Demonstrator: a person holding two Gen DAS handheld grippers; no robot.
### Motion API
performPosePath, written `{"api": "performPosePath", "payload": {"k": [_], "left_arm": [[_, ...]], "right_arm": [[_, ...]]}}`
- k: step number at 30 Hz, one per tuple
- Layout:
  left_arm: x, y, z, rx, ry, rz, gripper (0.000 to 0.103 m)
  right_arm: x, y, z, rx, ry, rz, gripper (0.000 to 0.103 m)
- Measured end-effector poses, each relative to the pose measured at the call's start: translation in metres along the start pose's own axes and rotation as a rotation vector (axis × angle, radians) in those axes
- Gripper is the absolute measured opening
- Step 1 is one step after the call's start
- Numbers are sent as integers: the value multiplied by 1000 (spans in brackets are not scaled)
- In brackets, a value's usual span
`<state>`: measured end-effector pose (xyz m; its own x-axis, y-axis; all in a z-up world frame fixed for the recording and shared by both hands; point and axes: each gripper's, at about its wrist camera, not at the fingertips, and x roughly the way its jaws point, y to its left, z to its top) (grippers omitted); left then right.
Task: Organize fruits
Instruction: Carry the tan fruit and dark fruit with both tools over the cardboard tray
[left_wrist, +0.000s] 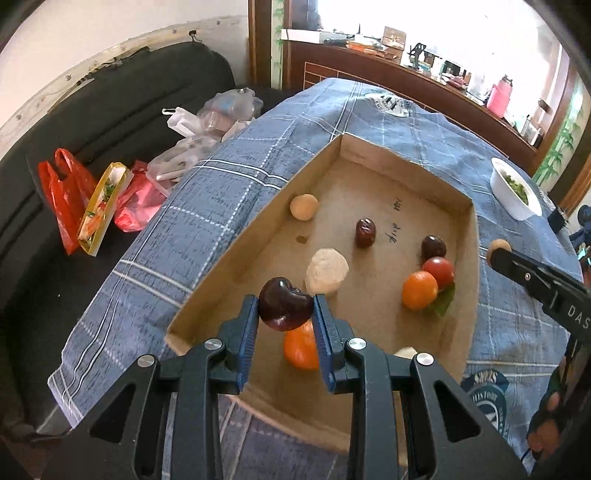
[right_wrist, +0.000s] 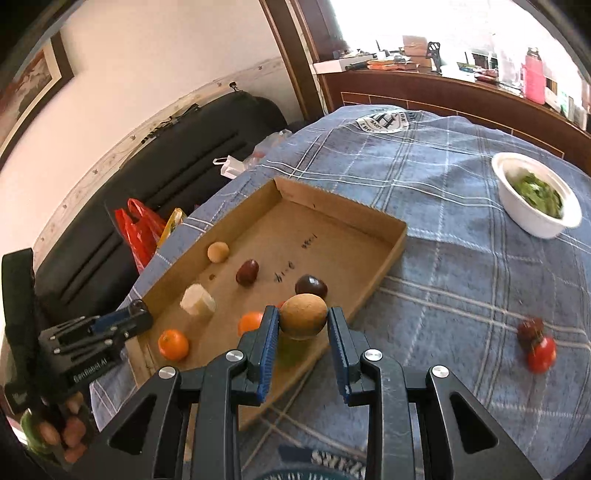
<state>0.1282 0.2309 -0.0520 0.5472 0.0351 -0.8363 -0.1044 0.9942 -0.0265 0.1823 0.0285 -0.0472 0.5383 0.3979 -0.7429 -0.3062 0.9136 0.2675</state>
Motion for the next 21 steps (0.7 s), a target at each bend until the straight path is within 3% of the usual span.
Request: {"api": "performPosePath", "payload": {"k": [11,21], "left_arm": [[31,19,1,-40,64,-9,27],[46,17,0,-38,86,-6,27]], "right_arm": [[59,-3,40,-24,58,-18,27],[106,-7,51,-38,131,-47,28]]}}
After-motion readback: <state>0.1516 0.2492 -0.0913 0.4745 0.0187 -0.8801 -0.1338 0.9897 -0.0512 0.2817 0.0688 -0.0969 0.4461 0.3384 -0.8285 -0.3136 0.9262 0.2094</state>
